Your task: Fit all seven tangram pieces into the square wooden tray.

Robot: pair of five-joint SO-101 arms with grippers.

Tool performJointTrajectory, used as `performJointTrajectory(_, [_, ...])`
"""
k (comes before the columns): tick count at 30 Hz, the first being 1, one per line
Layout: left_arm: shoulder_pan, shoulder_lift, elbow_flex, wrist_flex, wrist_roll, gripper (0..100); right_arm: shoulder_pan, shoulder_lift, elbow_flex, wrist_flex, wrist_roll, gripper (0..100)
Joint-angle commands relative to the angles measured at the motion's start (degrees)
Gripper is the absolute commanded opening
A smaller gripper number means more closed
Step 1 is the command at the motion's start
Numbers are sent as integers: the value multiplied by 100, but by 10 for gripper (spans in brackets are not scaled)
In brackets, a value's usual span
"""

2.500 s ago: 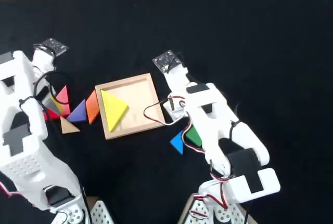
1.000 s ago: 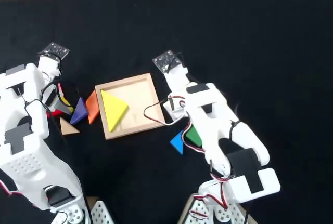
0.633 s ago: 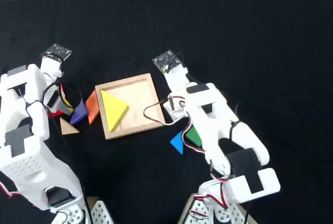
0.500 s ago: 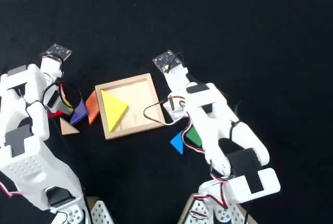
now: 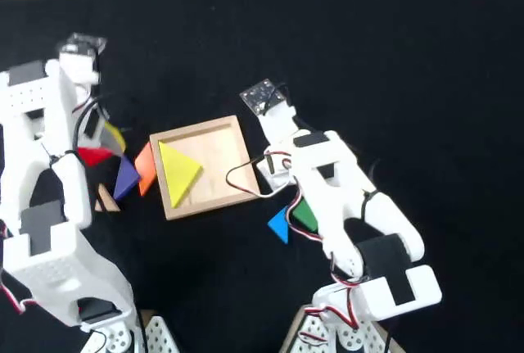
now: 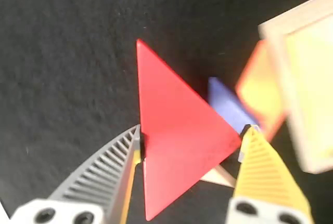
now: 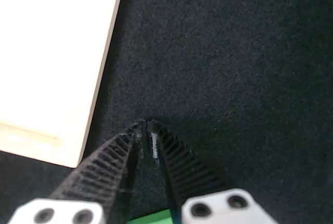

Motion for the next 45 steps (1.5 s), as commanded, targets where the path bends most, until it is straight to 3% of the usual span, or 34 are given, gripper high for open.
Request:
performJointTrajectory(1, [374, -571, -822, 923, 1116, 195, 79, -40, -145, 35, 44, 15])
performJointTrajectory(4, [620, -765, -989, 1371, 2171, 195, 141, -84, -145, 35, 44, 15])
performJointTrajectory(9, [998, -985, -822, 1354, 3982, 195, 870, -189, -303, 167, -18, 15])
performJointTrajectory(16, [1745, -976, -593, 1196, 6084, 195, 1741, -435, -338, 176, -1037, 15])
performJointTrajectory(28, [3829, -976, 462, 1222, 6593, 198, 1776, -426, -242, -105, -1055, 15])
performJointTrajectory(32, [3925, -976, 523, 949, 6840, 195, 1776, -426, -233, -105, -1055, 15])
performJointTrajectory(38, [3925, -976, 664, 818, 8105, 199, 1776, -426, -233, -105, -1046, 15])
performJointTrajectory(42, [4013, -967, 1209, 62, 8316, 199, 1776, -426, -233, -105, -1046, 15])
performJointTrajectory(45, [3934, -976, 1833, -695, 8985, 199, 1776, -426, -242, -105, -1046, 15])
